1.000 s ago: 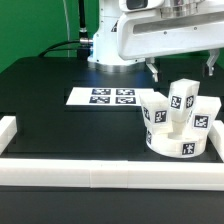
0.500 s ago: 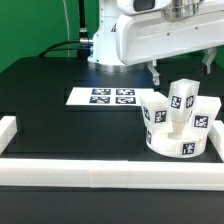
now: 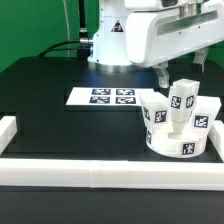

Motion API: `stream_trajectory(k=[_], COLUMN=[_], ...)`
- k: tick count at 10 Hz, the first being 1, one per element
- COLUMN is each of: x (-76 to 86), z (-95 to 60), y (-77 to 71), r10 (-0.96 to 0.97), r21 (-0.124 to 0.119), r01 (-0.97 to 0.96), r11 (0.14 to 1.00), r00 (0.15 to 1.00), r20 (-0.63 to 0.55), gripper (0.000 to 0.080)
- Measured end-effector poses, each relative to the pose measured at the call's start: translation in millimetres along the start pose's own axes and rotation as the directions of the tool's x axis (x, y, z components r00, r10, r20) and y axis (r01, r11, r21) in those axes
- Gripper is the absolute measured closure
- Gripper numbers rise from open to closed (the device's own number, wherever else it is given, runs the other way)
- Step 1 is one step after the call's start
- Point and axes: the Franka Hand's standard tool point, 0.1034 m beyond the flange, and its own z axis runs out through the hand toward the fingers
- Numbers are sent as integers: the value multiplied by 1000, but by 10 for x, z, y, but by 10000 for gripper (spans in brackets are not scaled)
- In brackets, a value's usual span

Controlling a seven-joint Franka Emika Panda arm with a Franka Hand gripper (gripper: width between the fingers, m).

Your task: Assemble stool

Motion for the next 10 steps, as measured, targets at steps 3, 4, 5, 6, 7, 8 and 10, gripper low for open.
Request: stream_trajectory(k=[3, 4, 5, 6, 7, 8, 10], x=[-22, -29, -33, -22, -46, -54, -67], z=[1, 1, 0, 1, 20, 31, 54], y=[26, 35, 46, 82, 76, 76, 68], r10=[-159, -226, -285, -439, -526, -624, -738], r21=[-3, -4, -9, -52, -59, -56, -45], r01=[159, 226, 285, 439, 526, 626, 741], r11=[987, 974, 958, 897, 848, 778, 670], r00=[987, 974, 958, 898, 850, 780, 671], r20=[5, 6, 8, 10, 22, 42, 70], gripper=[151, 151, 151, 151, 151, 151, 151])
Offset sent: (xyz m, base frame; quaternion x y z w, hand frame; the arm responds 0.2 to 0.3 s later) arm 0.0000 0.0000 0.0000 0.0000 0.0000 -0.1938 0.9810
